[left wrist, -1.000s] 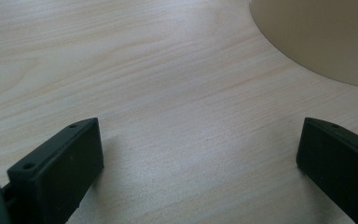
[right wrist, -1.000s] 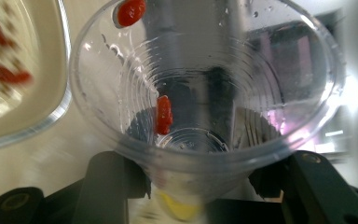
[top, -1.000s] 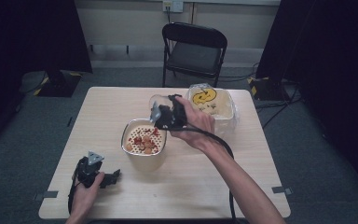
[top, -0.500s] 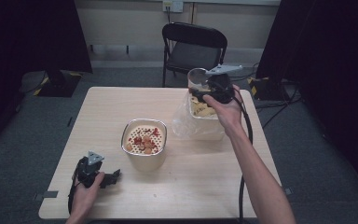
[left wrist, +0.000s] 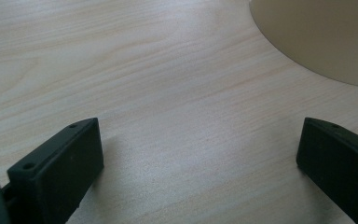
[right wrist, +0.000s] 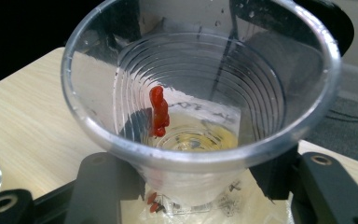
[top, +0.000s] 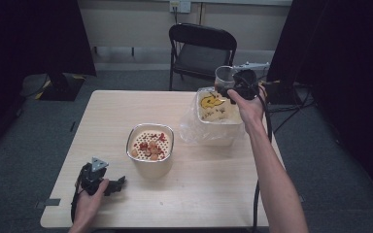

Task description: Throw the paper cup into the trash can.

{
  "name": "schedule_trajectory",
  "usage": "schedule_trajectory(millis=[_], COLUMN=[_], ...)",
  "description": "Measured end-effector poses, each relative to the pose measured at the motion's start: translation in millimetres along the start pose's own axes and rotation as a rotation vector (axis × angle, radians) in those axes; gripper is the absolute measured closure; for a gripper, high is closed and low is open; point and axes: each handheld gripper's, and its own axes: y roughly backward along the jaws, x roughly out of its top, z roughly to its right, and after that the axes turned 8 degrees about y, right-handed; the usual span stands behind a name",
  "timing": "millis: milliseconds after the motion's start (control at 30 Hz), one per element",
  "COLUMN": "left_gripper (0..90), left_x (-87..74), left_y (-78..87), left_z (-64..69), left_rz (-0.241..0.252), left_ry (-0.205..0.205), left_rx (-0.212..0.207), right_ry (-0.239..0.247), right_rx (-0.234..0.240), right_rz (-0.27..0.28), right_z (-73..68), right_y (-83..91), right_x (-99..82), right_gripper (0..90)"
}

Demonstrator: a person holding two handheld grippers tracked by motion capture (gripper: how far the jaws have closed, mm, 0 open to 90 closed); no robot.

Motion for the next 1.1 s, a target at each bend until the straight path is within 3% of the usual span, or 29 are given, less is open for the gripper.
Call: schedule_trajectory(millis=[267,333,400,433,567,733,1100], left_gripper=[0.0,0.0,0.0,0.0,0.0,0.0,0.0], left_x=[0.0,0.0,0.0,0.0,0.0,0.0,0.1], left_y=[0.0,0.0,0.0,0.0,0.0,0.0,-0.2], left_z=[0.1,0.1,0.1,0.0,0.1,0.0,-0.1], left_rz=[-0.001,0.000,0.000,0.000,0.000,0.000,0.001], left_ry=[0.000,0.001,0.001,0.000,0.000,0.000,0.000], left_rx=[0.000,0.000,0.000,0.000,0.000,-0.001,0.000], right_ry=[-0.017,-0.013,-0.030,-0.044,-0.067,-0.058,-0.041], right_rx=[-0.014,-0.020,-0.023,-0.032,-0.033,-0.021,0.005], right_rz=[-0.024,-0.023,-0.019,-0.022,-0.020,-0.014,0.021], right_z=[7.6,7.7,8.2,8.5,9.9,9.1,2.8], right_y=[-13.9,-15.0,-16.6,-17.3,-18.5,-16.7,3.3], right_x=[-4.8,-4.7,-4.6,-4.4,-4.9,-4.8,-5.6], right_gripper=[40.8,33.3,18.2,15.3,14.5,14.9,15.1])
